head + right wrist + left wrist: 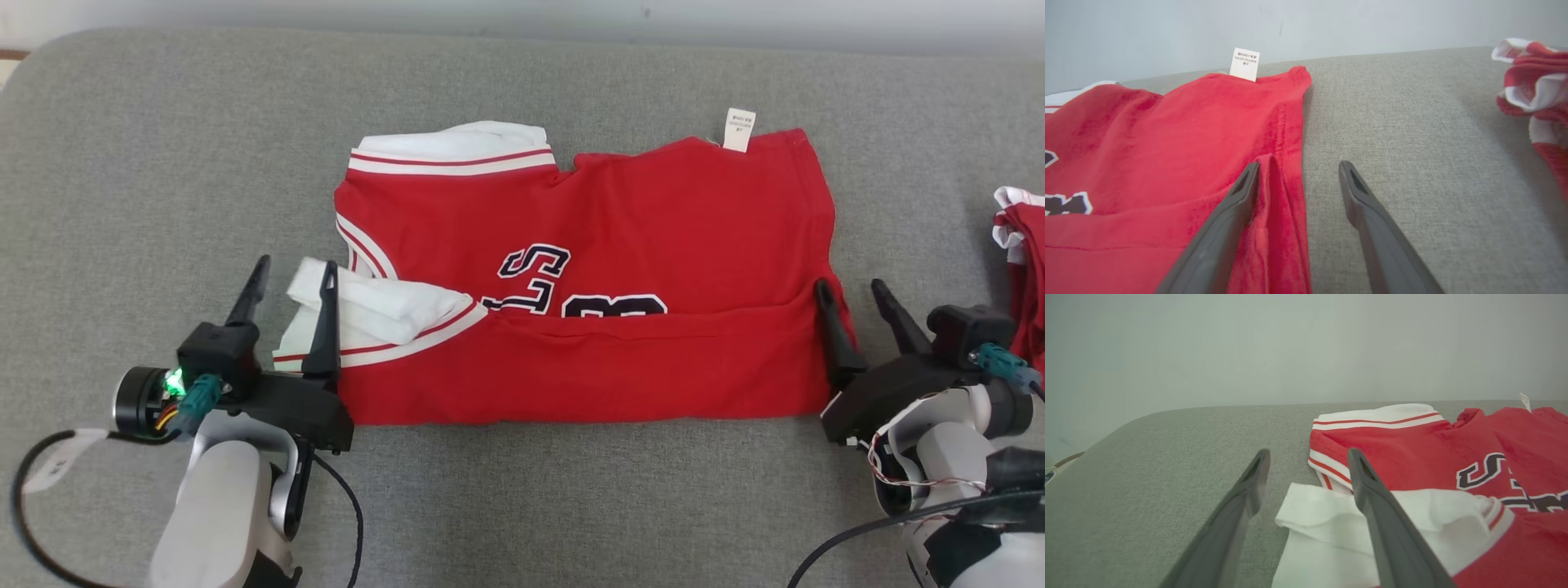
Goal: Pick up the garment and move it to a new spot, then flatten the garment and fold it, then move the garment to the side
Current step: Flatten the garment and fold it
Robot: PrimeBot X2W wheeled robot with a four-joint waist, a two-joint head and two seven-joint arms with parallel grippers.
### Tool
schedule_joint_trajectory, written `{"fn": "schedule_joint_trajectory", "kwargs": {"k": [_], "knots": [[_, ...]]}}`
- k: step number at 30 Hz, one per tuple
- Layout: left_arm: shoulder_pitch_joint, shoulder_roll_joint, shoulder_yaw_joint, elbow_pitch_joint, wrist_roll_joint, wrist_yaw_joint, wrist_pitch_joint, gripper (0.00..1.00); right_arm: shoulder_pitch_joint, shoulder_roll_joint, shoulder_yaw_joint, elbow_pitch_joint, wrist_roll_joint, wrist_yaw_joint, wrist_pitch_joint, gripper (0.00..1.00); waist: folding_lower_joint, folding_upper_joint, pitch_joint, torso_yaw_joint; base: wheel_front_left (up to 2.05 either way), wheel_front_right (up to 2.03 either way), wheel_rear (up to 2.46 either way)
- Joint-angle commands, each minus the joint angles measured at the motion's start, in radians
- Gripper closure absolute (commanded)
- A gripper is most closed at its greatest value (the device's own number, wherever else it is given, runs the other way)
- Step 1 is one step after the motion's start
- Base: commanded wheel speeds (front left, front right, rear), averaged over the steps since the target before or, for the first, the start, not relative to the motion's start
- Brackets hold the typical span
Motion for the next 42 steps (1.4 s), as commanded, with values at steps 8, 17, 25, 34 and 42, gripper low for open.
{"fn": "schedule_joint_trajectory", "kwargs": {"k": [8,17,25,34,42], "knots": [[0.126,0.002,0.014,-0.096,-0.03,0.016,-0.001,0.0,0.145,0.058,-0.17,-0.127,-0.129,-0.001,-0.001,0.0,-0.0002,-0.0002,-0.041,0.014,0.0,0.0,0.0],[0.274,0.003,0.007,-0.165,-0.062,0.03,-0.001,0.0,0.257,0.088,-0.167,-0.207,-0.172,-0.001,-0.001,0.0,-0.0002,-0.0002,-0.043,0.019,0.0,0.0,0.0],[0.289,0.003,-0.008,-0.169,-0.077,0.037,-0.001,0.0,0.256,0.111,-0.239,-0.159,-0.243,-0.001,-0.001,0.0,-0.0002,-0.0002,-0.048,0.036,0.0,0.0,0.0],[0.3,0.002,-0.017,-0.178,-0.078,0.042,-0.001,0.0,0.253,0.134,-0.227,-0.08,-0.232,-0.001,0.004,0.79,-0.0002,-0.0002,-0.055,0.045,0.0,0.0,0.0],[0.334,0.002,-0.013,-0.164,-0.085,0.044,-0.001,0.0,0.293,0.117,-0.246,-0.132,-0.213,-0.001,0.0,1.0,-0.0002,-0.0002,-0.09,0.038,0.0,0.0,0.0]]}}
